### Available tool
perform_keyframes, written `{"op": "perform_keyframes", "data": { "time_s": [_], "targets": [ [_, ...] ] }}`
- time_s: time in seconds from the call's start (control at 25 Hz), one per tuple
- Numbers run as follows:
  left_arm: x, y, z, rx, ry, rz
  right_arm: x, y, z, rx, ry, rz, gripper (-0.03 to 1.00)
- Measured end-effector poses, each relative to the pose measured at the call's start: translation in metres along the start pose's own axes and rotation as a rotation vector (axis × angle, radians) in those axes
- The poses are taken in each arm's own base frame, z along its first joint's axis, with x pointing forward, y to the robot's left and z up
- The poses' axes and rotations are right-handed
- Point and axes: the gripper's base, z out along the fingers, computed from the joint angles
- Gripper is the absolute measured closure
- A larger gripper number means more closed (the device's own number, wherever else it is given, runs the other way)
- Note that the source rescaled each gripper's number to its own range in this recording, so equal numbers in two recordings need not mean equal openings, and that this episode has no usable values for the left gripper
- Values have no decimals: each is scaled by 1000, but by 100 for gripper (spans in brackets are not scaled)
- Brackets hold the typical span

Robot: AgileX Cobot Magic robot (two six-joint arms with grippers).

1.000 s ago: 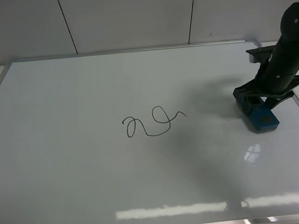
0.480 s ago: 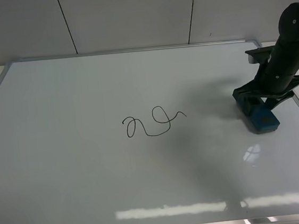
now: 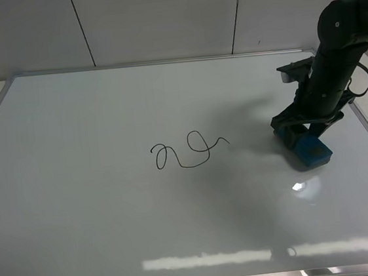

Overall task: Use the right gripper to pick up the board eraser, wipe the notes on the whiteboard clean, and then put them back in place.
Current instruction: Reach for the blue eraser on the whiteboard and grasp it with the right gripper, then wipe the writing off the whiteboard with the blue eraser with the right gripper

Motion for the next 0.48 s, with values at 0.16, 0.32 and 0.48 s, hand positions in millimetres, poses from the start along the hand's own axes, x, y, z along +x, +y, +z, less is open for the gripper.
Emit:
{"op": "perform_keyframes", "data": {
  "time_s": [0.16,0.32,0.48],
  "targets": [
    [0,0,0,0,0,0,-15,20,-14,15,-25,-108,93],
    [0,0,0,0,0,0,-27,42,-27,15,-60,-205,93],
    [0,0,0,0,0,0,-36,68,-42,14,-84,-330,93]
  ]
}}
